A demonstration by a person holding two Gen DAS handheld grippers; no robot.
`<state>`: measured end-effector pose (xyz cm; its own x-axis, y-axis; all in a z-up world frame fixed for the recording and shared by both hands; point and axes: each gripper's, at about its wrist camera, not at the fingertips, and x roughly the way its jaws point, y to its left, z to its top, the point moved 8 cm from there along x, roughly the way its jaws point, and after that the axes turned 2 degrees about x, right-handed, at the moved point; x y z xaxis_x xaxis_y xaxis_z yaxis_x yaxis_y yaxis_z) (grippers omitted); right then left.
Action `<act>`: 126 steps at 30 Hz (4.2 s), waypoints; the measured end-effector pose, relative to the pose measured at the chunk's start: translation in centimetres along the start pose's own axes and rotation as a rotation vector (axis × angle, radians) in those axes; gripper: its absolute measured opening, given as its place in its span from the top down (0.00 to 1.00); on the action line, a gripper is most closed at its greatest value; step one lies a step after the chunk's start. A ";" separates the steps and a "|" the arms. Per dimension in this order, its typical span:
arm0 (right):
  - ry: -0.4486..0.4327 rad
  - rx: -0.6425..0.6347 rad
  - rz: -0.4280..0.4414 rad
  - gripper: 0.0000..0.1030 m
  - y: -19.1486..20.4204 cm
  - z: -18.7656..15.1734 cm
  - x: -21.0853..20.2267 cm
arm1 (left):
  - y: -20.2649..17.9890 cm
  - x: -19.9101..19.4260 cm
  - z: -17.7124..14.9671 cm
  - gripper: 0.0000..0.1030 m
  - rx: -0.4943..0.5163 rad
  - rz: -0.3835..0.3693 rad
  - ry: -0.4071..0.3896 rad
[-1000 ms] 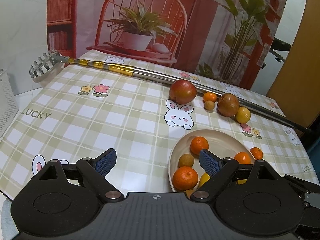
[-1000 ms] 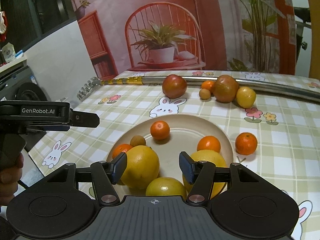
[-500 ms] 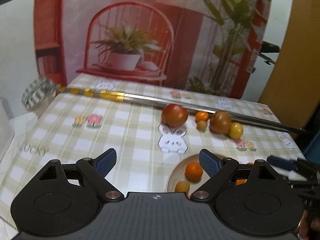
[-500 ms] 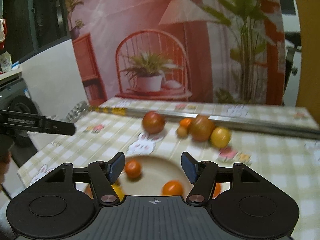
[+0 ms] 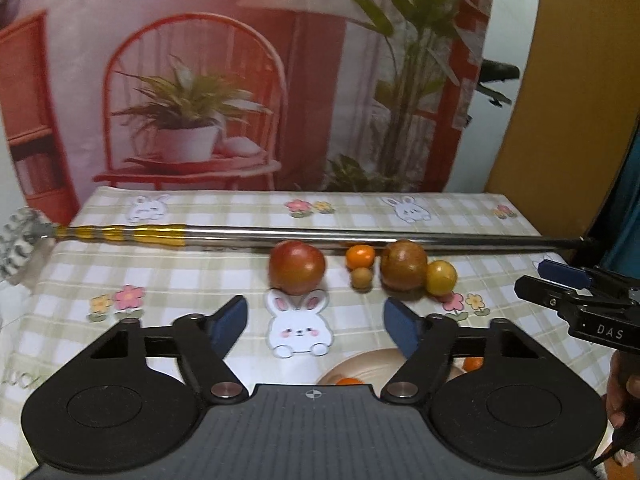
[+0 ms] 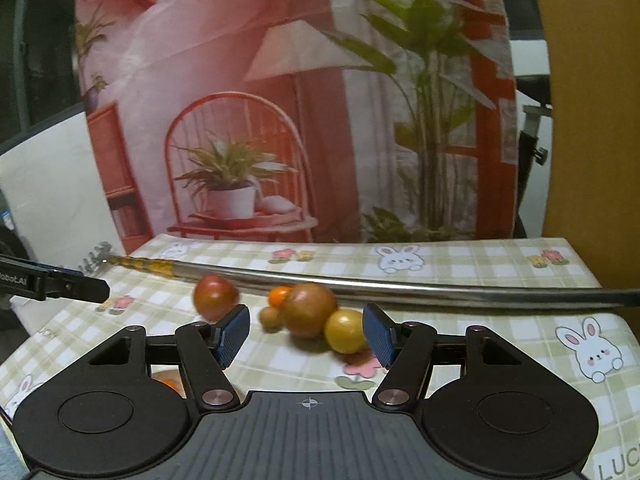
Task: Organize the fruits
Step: 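Move both open tools back toward the fruit pile, then close the left tool on a small brown kiwi while the right tool grasps a yellow grapefruit, then carry the kiwi with the left tool toward the plate while the right tool carries the grapefruit there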
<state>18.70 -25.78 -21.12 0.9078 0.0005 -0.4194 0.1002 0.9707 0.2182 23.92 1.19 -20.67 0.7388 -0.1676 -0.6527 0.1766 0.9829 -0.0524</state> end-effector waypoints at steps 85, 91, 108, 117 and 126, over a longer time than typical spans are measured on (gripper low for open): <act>0.130 -0.042 0.124 0.44 -4.2 -2.6 14.2 | -0.4 7.8 -1.9 0.71 0.026 -0.101 0.101; 0.158 -0.052 0.107 0.57 -4.2 -3.6 14.3 | -0.6 7.5 -2.2 0.72 0.016 -0.106 0.096; 0.090 0.072 0.147 0.58 -4.7 -5.3 10.3 | -0.2 6.3 -4.0 0.71 -0.063 -0.102 0.103; 0.081 0.103 0.166 0.58 -5.0 -5.2 10.1 | 1.8 5.2 -5.4 0.72 -0.155 -0.093 0.134; 0.069 0.119 0.174 0.58 -5.2 -5.2 9.9 | 0.7 5.0 -7.1 0.71 -0.105 -0.087 0.171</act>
<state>25.10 -29.56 -30.96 0.8861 0.1862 -0.4245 -0.0047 0.9193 0.3935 23.13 1.62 -29.35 0.6007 -0.2457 -0.7608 0.1598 0.9693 -0.1869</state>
